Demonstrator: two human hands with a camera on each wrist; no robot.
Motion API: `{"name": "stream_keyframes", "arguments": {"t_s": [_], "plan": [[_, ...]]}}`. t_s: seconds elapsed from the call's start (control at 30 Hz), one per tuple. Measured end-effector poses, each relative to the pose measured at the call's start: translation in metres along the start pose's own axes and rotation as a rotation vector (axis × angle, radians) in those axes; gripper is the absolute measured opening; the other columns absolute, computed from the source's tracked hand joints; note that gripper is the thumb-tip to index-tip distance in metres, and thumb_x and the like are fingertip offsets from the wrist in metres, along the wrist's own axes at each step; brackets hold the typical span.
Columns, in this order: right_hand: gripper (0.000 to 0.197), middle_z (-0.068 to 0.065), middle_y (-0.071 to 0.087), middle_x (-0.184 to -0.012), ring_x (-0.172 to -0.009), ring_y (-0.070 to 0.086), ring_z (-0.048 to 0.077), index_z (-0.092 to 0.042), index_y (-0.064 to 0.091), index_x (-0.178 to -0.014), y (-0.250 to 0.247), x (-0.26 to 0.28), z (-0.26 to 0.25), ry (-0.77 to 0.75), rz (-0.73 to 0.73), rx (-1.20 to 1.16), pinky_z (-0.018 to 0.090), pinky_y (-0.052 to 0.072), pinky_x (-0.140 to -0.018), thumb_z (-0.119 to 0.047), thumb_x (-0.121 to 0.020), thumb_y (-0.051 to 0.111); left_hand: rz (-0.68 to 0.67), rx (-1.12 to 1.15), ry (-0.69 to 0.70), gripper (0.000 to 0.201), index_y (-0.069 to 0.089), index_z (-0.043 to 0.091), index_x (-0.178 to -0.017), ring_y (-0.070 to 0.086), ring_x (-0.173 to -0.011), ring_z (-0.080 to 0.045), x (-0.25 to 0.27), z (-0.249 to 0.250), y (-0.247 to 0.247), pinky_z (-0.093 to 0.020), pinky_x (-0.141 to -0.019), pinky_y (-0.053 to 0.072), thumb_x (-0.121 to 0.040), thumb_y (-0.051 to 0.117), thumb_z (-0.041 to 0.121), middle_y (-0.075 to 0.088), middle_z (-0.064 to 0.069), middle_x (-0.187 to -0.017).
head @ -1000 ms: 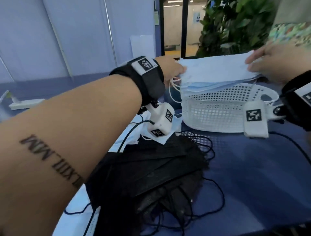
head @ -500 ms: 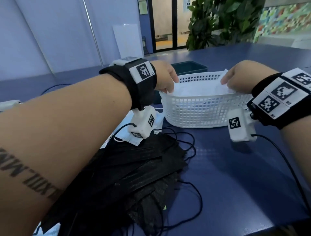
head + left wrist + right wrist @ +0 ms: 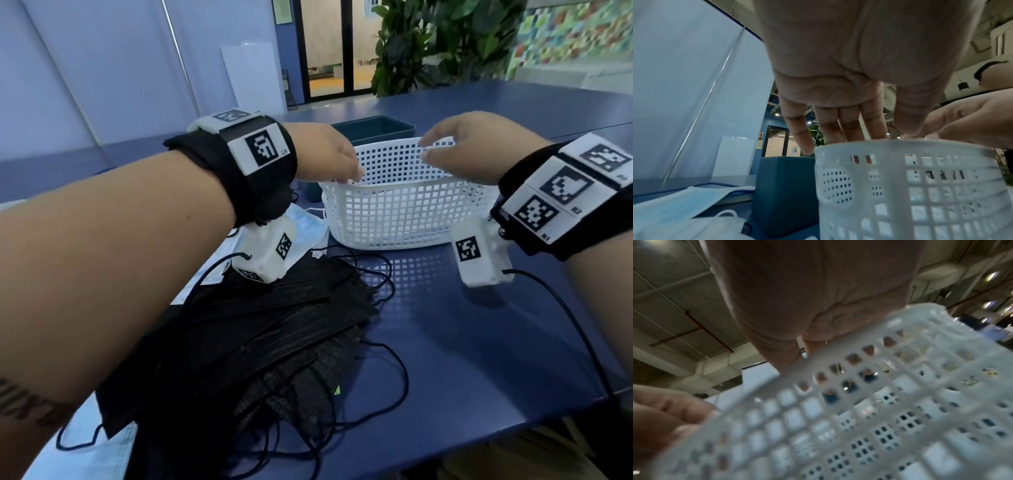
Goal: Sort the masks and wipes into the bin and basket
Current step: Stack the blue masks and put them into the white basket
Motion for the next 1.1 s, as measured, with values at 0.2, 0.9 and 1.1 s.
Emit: {"name": "stream_keyframes", "arguments": {"t_s": [0.2, 0.9, 1.1], "plan": [[0.025, -0.005, 0.061, -0.119, -0.082, 0.055, 0.002, -0.028, 0.062, -0.114, -0.03, 0.036, -0.057, -0.162, 0.014, -0.145, 0.012, 0.039, -0.067, -0.036, -0.094, 0.05, -0.015, 0.185, -0.012, 0.021, 0.063, 0.031, -0.108, 0.06, -0.102, -0.009, 0.034, -0.035, -0.025, -0.031, -0.093, 0.047, -0.093, 0.051, 0.042, 0.066, 0.008, -0.106], [0.047, -0.008, 0.048, -0.139, -0.12, 0.048, 0.013, -0.028, 0.045, -0.137, 0.119, 0.039, -0.2, -0.455, -0.656, 0.386, 0.021, 0.033, -0.091, -0.017, -0.093, 0.054, -0.189, 0.133, -0.641, 0.028, 0.054, 0.008, -0.106, 0.05, -0.079, -0.018, 0.08, -0.243, 0.001, -0.021, -0.05, 0.038, -0.094, 0.055, 0.034, 0.053, -0.007, -0.103], [0.061, -0.011, 0.045, -0.141, -0.095, 0.045, 0.008, -0.032, 0.036, -0.138, 0.142, 0.018, -0.201, -0.406, -0.684, 0.424, 0.022, 0.034, -0.081, -0.023, -0.086, 0.064, -0.271, 0.113, -0.649, 0.055, 0.045, 0.01, -0.137, 0.047, -0.127, -0.021, 0.061, -0.263, 0.008, -0.032, -0.085, 0.042, -0.091, 0.058, 0.038, 0.046, -0.006, -0.142]]}}
Point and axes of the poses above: each hand's wrist, its own x-axis away from the middle knuckle, its own y-axis out of the palm, z = x × y, the point moved 9 cm from there along -x, towards the middle knuckle
